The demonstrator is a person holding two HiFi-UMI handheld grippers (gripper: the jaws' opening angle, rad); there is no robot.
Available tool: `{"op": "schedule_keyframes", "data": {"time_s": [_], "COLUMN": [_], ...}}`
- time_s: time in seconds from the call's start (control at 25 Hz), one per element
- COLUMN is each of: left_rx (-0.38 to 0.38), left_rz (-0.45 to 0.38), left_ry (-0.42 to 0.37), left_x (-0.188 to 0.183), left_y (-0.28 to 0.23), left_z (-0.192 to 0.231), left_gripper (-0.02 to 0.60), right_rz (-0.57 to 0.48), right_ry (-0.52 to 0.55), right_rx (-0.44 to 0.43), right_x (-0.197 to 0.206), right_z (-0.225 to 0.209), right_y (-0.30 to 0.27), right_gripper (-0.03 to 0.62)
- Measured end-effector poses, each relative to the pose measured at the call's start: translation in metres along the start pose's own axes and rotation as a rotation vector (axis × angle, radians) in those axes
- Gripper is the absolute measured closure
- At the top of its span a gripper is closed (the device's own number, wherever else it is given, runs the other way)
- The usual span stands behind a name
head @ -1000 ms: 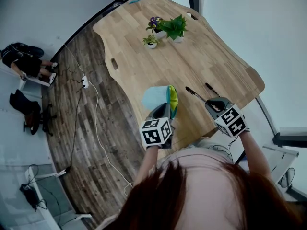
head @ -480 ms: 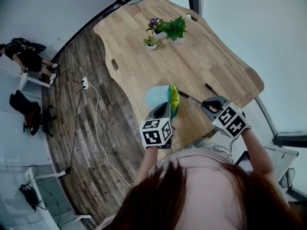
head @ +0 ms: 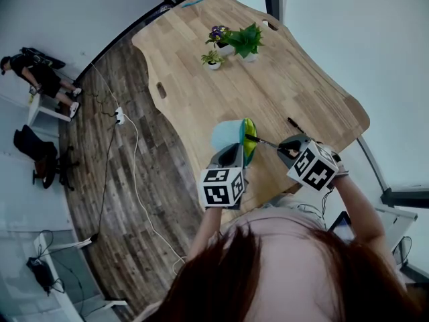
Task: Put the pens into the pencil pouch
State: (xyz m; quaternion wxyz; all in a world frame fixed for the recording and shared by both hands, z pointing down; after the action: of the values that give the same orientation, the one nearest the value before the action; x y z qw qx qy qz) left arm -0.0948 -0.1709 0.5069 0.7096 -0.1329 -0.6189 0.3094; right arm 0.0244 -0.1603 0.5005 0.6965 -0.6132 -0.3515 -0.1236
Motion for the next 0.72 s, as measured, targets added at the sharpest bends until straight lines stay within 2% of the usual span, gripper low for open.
{"op": "schedule_keyframes", "data": {"time_s": [0.32,0.72], "left_rx": [0.045,0.127], "left_rz": [0.01,0.024], "left_ry": [-0.067,-0.115], "left_x": [-0.003,-0.001], "left_y": [0.0,-0.002], "left_z": [-0.019,-0.042], "left_gripper": [0.574,0.574], "right_rz": [0.102,0.162], "right_ry": [0.057,0.104], "right_rx": [-0.022,-0.032], "right_x": [-0.003,-0.006], "right_z": [0.002,0.004], "right_y": [-0.008,-0.02], "right_gripper": [0.562,0.562]}}
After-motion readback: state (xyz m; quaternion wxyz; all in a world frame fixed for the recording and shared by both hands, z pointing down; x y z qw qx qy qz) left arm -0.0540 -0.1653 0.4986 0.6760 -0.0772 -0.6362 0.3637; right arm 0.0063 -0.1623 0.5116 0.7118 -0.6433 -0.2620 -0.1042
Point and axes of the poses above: the fingertips, and each gripper's own axes: y backward along the fingers, z to its left, x out of its underside, the point moved 1 cm from there along y, backward along the fingers, and after that the axes turned 4 degrees about -x, right-handed, at the moved point
